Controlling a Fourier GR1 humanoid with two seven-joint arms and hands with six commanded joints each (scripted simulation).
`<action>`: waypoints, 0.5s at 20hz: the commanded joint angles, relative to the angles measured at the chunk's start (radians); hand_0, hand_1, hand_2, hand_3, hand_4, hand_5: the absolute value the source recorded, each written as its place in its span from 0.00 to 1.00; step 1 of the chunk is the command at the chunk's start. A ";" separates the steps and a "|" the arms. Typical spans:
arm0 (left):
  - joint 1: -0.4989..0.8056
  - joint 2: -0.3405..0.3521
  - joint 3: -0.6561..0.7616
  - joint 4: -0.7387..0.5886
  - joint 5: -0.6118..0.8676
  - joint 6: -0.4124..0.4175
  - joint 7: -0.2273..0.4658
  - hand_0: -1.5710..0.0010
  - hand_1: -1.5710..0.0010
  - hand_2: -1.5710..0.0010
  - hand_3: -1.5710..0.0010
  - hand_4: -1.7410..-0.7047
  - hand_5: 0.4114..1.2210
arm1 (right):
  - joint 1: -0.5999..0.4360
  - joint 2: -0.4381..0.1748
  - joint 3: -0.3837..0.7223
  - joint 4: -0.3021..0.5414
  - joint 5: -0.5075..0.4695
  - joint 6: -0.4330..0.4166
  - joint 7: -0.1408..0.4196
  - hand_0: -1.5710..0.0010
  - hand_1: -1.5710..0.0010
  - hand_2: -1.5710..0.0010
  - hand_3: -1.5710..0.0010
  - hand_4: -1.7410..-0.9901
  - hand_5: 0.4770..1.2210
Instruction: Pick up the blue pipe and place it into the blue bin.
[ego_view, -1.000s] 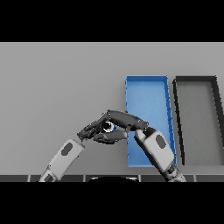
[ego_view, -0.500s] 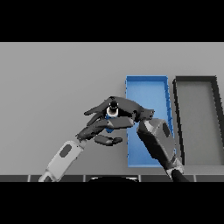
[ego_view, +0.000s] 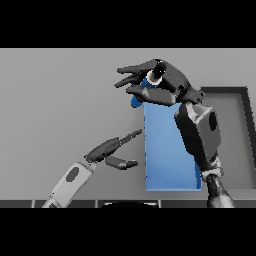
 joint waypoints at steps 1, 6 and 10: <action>-0.012 -0.003 0.004 0.015 -0.010 0.008 0.018 1.00 1.00 1.00 1.00 0.86 0.09 | -0.020 -0.018 -0.021 0.050 0.025 0.005 -0.008 0.00 0.00 0.00 0.00 0.32 1.00; -0.011 0.006 0.009 0.014 -0.030 0.024 0.012 1.00 1.00 1.00 1.00 0.88 0.07 | 0.034 -0.079 -0.114 0.220 0.126 -0.002 0.015 0.00 0.00 0.00 0.00 0.32 1.00; -0.012 0.016 0.013 0.006 -0.029 0.019 0.004 1.00 1.00 1.00 1.00 0.89 0.06 | 0.143 -0.090 -0.161 0.281 0.185 -0.018 0.034 0.00 0.00 0.00 0.00 0.32 1.00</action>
